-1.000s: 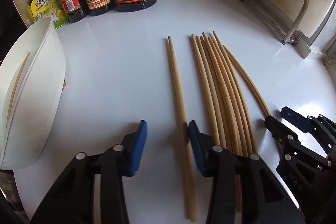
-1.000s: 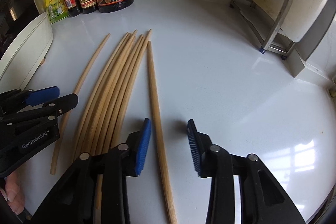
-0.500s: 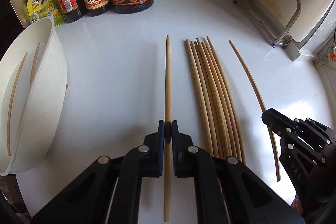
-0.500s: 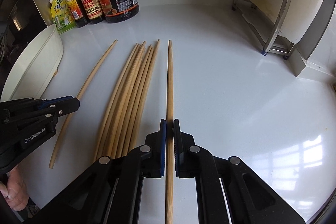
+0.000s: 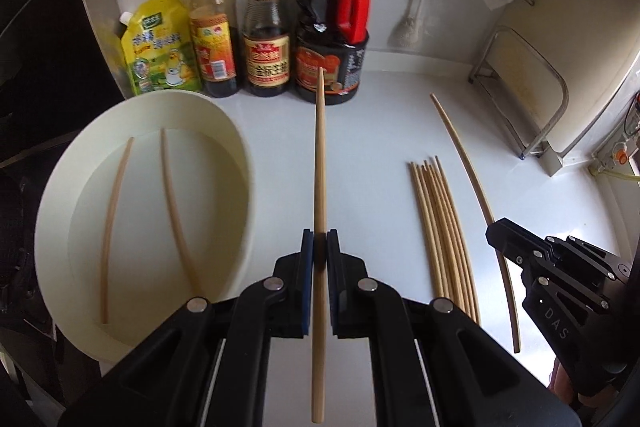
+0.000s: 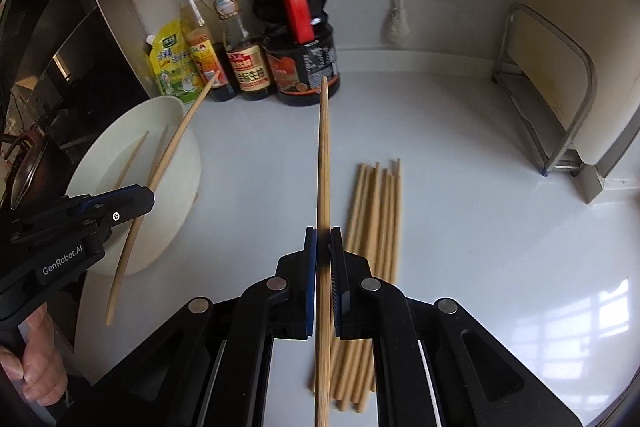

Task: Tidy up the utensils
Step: 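Carry the chopstick in the right tool over the basin, then open the right tool to release the chopstick into the basin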

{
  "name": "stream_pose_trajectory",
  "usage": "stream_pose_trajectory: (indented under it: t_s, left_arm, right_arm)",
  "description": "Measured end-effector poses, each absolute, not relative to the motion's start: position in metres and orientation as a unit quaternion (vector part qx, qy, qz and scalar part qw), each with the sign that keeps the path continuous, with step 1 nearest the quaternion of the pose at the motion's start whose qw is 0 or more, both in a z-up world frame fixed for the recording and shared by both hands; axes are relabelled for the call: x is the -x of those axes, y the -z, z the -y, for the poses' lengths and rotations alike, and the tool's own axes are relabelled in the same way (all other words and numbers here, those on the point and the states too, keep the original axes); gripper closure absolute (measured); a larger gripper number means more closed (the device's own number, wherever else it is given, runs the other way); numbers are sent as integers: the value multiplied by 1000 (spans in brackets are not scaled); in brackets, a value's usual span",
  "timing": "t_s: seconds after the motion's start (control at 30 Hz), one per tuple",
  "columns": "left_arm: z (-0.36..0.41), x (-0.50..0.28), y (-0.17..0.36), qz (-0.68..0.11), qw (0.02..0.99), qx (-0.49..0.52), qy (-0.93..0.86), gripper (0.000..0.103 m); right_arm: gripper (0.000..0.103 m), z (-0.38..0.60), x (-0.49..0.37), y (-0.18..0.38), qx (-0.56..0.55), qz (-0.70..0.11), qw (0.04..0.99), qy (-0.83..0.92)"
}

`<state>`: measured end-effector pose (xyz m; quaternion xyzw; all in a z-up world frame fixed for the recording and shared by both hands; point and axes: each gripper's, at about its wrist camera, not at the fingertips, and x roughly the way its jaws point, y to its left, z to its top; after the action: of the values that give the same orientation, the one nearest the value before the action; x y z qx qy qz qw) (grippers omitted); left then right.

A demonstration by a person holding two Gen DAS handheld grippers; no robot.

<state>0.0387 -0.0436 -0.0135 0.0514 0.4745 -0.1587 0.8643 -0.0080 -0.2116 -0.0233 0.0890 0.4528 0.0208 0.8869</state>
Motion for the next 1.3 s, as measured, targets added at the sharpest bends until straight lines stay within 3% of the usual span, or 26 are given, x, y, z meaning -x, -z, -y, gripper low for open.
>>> stream_pose_trajectory:
  t_s: [0.53,1.3]
  left_arm:
    - [-115,-103,16,-488,870,-17,65,96]
    - [-148,-144,85,-550,831,-8,86,95]
  right_arm:
    - [97,38,-93,12,-51,-471,870,-137]
    - [96,-4,-144,75,-70,-558,820,-110]
